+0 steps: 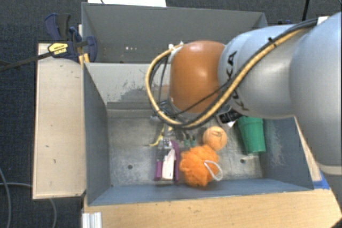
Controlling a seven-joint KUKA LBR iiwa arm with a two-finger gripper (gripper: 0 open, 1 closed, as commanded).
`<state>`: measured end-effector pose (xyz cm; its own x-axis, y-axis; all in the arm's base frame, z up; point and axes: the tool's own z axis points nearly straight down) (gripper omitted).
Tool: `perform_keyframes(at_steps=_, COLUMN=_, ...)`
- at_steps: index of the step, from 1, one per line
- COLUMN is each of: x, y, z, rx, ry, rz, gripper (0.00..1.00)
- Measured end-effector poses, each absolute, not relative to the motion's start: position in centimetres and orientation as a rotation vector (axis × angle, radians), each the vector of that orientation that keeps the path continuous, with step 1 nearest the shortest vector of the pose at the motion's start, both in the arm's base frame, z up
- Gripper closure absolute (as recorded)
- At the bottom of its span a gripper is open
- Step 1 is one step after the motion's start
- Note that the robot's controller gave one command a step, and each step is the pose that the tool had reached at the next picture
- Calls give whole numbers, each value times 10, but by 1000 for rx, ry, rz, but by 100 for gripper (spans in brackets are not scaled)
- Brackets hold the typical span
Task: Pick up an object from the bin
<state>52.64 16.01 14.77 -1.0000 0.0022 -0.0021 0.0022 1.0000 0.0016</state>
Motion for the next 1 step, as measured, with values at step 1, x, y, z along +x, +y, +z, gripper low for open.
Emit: perform_keyframes(at_steps=1, x=562, y=147, z=111, rx=-181, ry=3123, rz=7, gripper=0)
